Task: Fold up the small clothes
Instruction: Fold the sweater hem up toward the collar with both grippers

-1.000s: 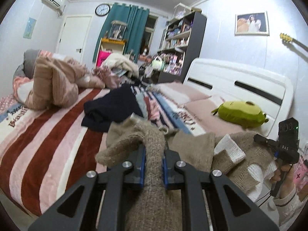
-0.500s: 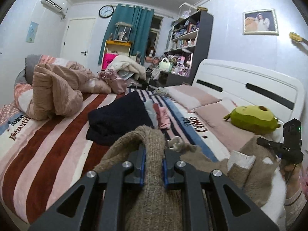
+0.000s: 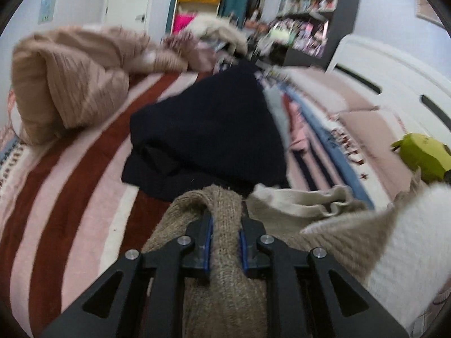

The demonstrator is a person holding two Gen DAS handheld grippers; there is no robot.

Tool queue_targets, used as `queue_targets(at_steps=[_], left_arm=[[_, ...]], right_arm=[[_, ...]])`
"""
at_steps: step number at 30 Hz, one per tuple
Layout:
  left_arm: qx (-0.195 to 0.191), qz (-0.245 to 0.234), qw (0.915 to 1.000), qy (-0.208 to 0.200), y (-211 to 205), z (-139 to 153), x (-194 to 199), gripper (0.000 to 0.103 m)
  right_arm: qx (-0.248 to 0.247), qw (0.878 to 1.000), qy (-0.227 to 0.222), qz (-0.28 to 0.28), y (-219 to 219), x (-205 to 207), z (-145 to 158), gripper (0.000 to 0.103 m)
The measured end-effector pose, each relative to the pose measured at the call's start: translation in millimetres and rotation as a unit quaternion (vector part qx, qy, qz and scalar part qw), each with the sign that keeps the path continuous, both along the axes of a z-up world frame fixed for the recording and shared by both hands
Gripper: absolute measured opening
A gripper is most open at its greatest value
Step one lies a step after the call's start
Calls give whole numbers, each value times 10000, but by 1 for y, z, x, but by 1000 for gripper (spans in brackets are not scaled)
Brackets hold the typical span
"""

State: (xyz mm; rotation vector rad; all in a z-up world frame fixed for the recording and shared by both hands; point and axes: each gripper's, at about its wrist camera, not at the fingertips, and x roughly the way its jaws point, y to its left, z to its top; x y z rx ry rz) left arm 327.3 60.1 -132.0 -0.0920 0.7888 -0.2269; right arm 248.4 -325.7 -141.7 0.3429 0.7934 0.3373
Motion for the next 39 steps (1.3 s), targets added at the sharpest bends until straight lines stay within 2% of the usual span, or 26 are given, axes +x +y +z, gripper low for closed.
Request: queue_targets(at_steps=[3, 4, 5, 6, 7, 8, 10, 15, 18, 21, 23, 26, 28, 30, 32, 33, 34, 35, 36, 37, 39], left_arm=[[0, 18, 9992, 395, 1, -22, 25, 21], [-55, -27, 9987, 516, 3, -27, 29, 31], [-106, -69, 9982, 584, 6, -29, 32, 49], [-108, -37, 9989, 463, 10, -26, 30, 61], [-106, -10, 9993, 361, 14, -23, 27, 82], [-181, -38, 9996, 195, 21, -15, 20, 90], [-367, -125, 9992, 96, 30, -6, 13, 90], [-465, -149, 9988, -64, 45, 16, -19, 92], [-542, -335, 9980, -39, 43, 15, -38, 93], [-704, -519, 9962, 42, 42, 4, -54, 93], [-652, -572, 9962, 122, 38, -7, -60, 93], [-683, -555, 9954, 389, 32, -28, -64, 93], [-821, -588, 9936, 511, 29, -40, -67, 93], [-846, -518, 9938, 493, 26, -48, -71, 89], [-965, -496, 9931, 451, 25, -50, -75, 75], [-993, -491, 9929, 423, 26, -50, -77, 69], [-971, -503, 9933, 379, 24, -47, -80, 53], [-859, -463, 9947, 338, 23, -45, -82, 29], [-697, -377, 9964, 310, 22, -43, -83, 18], [-507, -301, 9979, 279, 23, -40, -86, 12], [-527, -309, 9977, 278, 28, -39, -89, 11]], right_arm=[[29, 9995, 293, -84, -5, 18, -17, 15], [62, 9994, 342, -80, -5, 22, -19, 18], [104, 9991, 415, -83, -8, 24, -22, 21], [137, 9989, 437, -84, -10, 24, -23, 25], [183, 9989, 427, -81, -13, 22, -23, 32], [177, 9990, 388, -106, -17, 19, -21, 37], [90, 9994, 258, -232, -25, 10, -13, 60], [48, 9997, -23, -235, -31, -15, 10, 62], [137, 9997, -101, -150, -30, -39, 16, 69], [88, 9999, -102, -32, -24, -57, 15, 73], [-90, 9999, -46, 127, -16, -65, 10, 76], [-403, 9984, 297, 256, -2, -72, -9, 76], [-350, 9979, 460, 281, 1, -74, -23, 76], [-232, 9977, 580, 279, 4, -77, -35, 76], [-287, 9977, 588, 153, 7, -80, -43, 68], [-374, 9977, 550, 113, 8, -81, -44, 48], [-503, 9976, 461, 96, 10, -83, -44, 31], [-469, 9981, 380, 95, 10, -85, -43, 27], [-442, 9985, 328, 80, 10, -86, -42, 22], [-450, 9986, 271, 75, 10, -89, -40, 19], [-482, 9987, 132, 139, 12, -98, -37, 17]])
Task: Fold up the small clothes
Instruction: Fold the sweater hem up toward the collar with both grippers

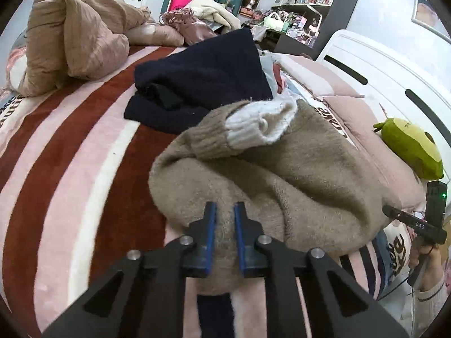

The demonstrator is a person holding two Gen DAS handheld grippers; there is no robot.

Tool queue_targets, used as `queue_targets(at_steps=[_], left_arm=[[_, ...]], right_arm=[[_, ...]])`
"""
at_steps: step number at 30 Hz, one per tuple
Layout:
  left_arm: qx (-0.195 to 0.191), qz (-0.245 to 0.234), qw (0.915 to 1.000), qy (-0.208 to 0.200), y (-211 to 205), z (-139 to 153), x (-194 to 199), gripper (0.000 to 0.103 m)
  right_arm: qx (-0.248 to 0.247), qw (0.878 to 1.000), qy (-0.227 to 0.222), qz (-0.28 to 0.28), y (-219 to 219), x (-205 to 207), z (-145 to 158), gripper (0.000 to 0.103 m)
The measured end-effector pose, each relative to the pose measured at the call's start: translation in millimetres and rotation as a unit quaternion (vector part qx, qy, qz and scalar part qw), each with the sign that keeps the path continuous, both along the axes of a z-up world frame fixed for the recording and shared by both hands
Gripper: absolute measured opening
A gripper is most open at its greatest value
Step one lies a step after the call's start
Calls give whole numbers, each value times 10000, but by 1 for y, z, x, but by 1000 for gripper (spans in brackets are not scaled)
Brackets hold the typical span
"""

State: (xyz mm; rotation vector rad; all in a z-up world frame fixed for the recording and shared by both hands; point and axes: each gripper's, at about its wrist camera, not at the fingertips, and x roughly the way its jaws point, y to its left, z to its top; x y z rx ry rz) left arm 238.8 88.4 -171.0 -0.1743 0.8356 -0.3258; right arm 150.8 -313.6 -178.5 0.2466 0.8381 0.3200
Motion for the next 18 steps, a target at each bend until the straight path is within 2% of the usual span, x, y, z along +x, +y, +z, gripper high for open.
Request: queue_targets(at_steps=[3, 4, 5, 6, 7, 10, 11, 15, 18], left_arm=[[-75, -24, 9999, 86, 9, -5, -3, 15], [-158, -92, 9997, 147, 12, -9, -1, 34], [-214, -113, 9995, 183, 14, -11, -1, 64], [-251, -94, 9995, 194, 16, -13, -1, 80], [-388, -133, 9990, 189, 17, -17, -1, 90], [-848, -336, 9957, 189, 15, -20, 2, 90], [-853, -346, 9956, 152, 12, -19, 4, 88], [-445, -295, 9985, 134, -9, -19, 12, 78], [-402, -234, 9989, 18, -17, -13, 13, 57]], right_arm=[[140, 9999, -51, 68, -2, -11, 0, 16], [178, 9998, -49, 78, -3, -14, 0, 16], [213, 9997, -28, 103, -6, -18, -3, 16], [210, 9997, -9, 112, -7, -20, -5, 16], [210, 9997, 23, 125, -9, -22, -8, 16], [298, 9993, 122, 194, -14, -24, -16, 16], [289, 9993, 109, 214, -13, -23, -14, 17], [282, 9995, -27, 128, -13, -17, -3, 41], [261, 9996, -72, 108, -11, -7, 3, 42]])
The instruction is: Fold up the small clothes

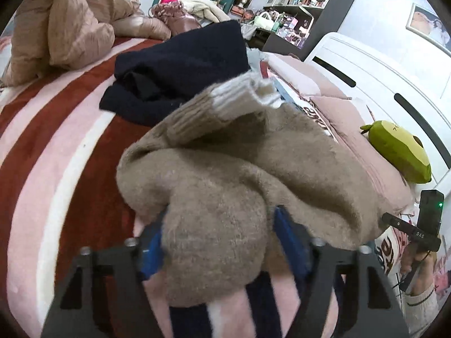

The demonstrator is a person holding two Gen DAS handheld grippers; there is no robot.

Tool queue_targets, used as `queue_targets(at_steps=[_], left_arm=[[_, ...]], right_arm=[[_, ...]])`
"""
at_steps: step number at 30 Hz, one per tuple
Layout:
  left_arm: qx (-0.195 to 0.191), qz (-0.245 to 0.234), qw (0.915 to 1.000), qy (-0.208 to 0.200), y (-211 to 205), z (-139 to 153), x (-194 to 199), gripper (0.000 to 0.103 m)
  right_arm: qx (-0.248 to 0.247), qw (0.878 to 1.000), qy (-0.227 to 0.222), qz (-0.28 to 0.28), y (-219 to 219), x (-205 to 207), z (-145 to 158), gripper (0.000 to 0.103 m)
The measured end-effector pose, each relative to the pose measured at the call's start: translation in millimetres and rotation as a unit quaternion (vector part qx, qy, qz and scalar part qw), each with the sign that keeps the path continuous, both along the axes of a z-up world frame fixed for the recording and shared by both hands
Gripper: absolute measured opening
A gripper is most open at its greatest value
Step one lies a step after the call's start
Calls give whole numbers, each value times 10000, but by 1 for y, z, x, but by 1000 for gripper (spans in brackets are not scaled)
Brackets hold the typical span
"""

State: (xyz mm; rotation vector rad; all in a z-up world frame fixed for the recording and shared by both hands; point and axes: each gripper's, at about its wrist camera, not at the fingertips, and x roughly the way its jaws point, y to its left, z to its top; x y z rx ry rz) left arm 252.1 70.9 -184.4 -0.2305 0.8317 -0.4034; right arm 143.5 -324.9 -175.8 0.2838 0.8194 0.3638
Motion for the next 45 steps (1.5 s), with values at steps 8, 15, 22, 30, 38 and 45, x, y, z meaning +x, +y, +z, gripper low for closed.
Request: queue_targets(at_steps=[8, 15, 22, 30, 38, 45], left_arm=[[175, -60, 9985, -518, 7, 24, -37, 12], [-20, -222, 9990, -388, 30, 10, -63, 11], [94, -243, 9995, -204, 31, -3, -63, 33], [-310, -331, 9989, 155, 33, -13, -83, 93], [-1314, -242, 9907, 247, -2, -25, -67, 102], [-1940, 746, 9777, 297, -4, -30, -27, 102]], right_arm=[[18, 9996, -282, -79, -1, -12, 7, 11], [66, 9999, -99, 9, -7, -34, -3, 9], [-8, 9999, 30, -166, -11, -31, 1, 25], [-595, 9940, -732, -561, -9, -69, 46, 39], [-368, 9937, -1017, 293, 56, -42, 52, 39], [-390, 9921, -927, 743, 109, -4, 38, 39]])
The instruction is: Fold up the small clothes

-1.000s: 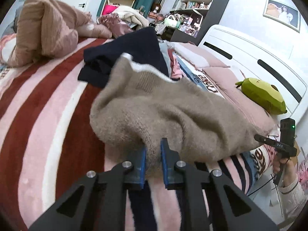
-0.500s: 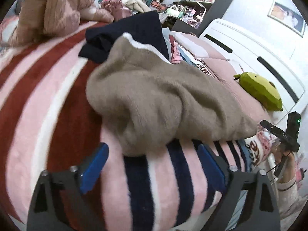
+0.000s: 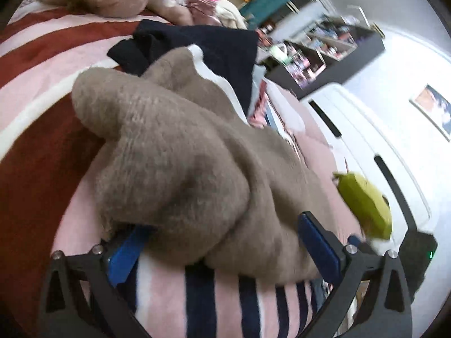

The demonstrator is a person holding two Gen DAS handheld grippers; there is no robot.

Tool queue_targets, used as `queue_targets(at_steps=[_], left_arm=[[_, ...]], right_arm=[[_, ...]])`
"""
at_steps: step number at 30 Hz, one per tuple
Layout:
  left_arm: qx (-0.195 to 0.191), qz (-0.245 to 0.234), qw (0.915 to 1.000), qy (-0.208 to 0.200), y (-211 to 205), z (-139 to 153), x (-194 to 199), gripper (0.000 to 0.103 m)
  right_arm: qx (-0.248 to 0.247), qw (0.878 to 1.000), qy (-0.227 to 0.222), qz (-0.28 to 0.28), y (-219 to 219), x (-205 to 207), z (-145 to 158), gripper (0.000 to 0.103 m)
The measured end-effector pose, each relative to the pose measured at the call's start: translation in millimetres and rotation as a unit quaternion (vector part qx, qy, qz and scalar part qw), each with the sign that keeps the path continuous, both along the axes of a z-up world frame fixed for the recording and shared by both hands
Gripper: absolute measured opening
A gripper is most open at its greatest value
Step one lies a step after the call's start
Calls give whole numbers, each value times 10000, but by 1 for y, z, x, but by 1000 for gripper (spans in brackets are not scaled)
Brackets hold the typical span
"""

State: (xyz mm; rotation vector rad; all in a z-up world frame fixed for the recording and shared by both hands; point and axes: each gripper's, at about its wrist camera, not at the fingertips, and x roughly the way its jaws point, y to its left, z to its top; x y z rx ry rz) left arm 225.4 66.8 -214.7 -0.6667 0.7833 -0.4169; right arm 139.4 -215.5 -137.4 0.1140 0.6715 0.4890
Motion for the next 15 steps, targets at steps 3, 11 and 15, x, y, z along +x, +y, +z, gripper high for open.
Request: queue_targets(at_steps=[3, 11, 15], left_arm=[[-28, 256, 9995, 171, -1, -3, 10, 102], [646, 537, 9963, 207, -11, 0, 10, 33], [732, 445, 9960, -242, -8, 8, -4, 29]], right_arm=[[-366, 9993, -47, 35, 20, 11, -6, 36], [-659, 9978, 11, 18, 34, 31, -18, 7], [-625, 9974, 348, 129, 37, 36, -40, 7]])
